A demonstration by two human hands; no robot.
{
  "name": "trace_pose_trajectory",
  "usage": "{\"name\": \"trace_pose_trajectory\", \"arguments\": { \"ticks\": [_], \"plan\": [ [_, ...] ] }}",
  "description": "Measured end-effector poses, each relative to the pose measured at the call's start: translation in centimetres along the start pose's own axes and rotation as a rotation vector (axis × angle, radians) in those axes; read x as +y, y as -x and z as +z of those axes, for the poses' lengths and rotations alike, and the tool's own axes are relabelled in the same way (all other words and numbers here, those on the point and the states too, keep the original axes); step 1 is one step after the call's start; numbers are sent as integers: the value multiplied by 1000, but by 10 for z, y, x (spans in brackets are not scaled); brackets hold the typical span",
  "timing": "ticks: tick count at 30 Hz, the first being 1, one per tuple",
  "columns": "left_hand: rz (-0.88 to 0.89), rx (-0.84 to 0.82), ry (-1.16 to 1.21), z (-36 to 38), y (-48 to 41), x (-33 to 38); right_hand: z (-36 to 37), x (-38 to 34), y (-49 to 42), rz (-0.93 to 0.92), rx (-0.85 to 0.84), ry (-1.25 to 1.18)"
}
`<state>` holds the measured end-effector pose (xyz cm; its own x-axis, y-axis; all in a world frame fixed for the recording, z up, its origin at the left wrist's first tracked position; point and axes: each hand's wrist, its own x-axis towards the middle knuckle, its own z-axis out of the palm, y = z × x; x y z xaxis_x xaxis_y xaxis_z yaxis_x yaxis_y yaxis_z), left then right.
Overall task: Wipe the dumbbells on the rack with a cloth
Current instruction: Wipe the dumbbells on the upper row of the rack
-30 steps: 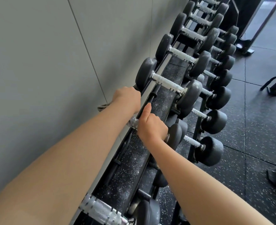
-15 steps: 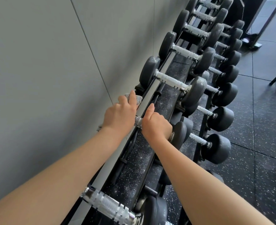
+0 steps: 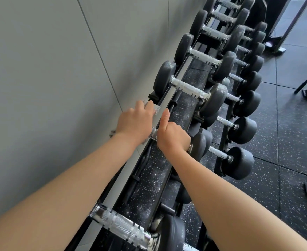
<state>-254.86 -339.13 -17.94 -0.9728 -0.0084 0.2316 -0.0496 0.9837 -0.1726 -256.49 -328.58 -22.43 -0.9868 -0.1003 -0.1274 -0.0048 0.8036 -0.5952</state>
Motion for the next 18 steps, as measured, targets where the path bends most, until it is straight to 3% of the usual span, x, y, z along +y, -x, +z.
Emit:
{"name": "trace_pose_trajectory", "arguments": {
  "ticks": [3, 8, 14, 18],
  "plan": [
    [28, 164, -22, 12, 25, -7, 0, 0, -1, -2, -4, 3],
    [24, 95, -208, 8, 23, -5, 1, 0, 1, -26, -3, 54],
    [-21, -233, -153, -16, -21, 13, 3, 1, 3, -57, 14, 104],
    [-46, -356, -100, -19, -36, 15, 3, 2, 2, -54, 10, 107]
  ]
}}
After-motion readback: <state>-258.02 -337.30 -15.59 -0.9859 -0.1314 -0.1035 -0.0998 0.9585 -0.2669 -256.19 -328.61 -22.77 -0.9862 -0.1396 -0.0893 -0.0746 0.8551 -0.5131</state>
